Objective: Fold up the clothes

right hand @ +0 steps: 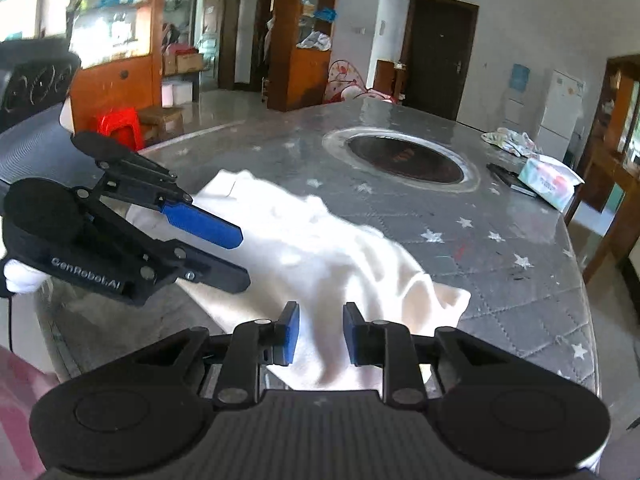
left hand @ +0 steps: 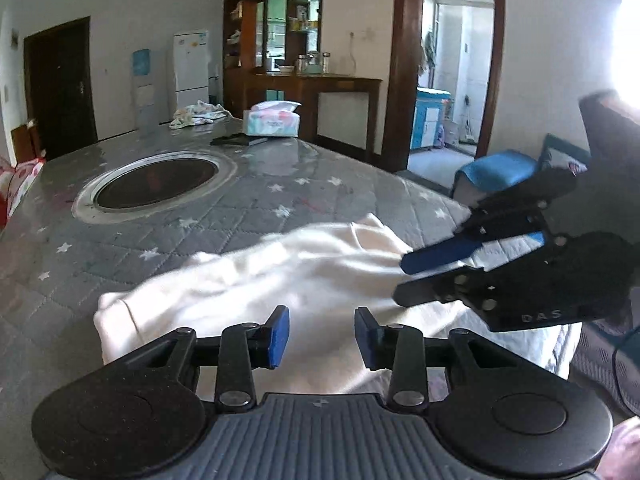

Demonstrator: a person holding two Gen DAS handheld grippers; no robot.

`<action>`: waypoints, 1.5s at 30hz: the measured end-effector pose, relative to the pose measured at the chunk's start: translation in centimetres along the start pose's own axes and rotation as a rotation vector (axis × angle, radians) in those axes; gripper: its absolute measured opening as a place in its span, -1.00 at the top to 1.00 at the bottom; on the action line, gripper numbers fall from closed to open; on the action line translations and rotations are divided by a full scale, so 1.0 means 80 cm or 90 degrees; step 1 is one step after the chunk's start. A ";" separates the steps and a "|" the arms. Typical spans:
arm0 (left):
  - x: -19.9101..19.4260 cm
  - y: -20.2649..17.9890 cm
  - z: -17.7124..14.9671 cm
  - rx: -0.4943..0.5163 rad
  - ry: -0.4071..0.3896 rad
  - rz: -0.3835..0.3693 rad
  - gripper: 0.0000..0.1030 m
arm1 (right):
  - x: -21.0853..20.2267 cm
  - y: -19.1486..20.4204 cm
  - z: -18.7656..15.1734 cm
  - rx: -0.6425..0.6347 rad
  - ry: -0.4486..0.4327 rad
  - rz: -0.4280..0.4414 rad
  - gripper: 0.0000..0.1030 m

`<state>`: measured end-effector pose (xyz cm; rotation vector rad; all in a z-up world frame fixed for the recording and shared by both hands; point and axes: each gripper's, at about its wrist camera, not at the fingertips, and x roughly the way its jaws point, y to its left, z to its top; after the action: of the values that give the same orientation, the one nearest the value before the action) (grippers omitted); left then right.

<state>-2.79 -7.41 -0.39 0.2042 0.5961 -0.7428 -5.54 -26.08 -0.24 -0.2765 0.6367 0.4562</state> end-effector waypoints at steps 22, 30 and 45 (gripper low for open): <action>-0.043 0.100 -0.011 -0.190 -0.031 0.106 0.08 | 0.004 0.003 -0.001 0.016 -0.005 -0.002 0.42; -0.014 0.149 -0.002 -0.214 -0.010 0.167 0.13 | 0.014 0.025 0.025 -0.032 -0.022 0.038 0.37; -0.004 0.163 0.015 -0.146 0.017 0.112 0.88 | 0.084 0.104 0.078 -0.105 -0.042 0.193 0.37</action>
<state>6.48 1.77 0.35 0.0539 0.6749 -0.4979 -1.68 -14.35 -0.51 -0.3213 0.5796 0.8076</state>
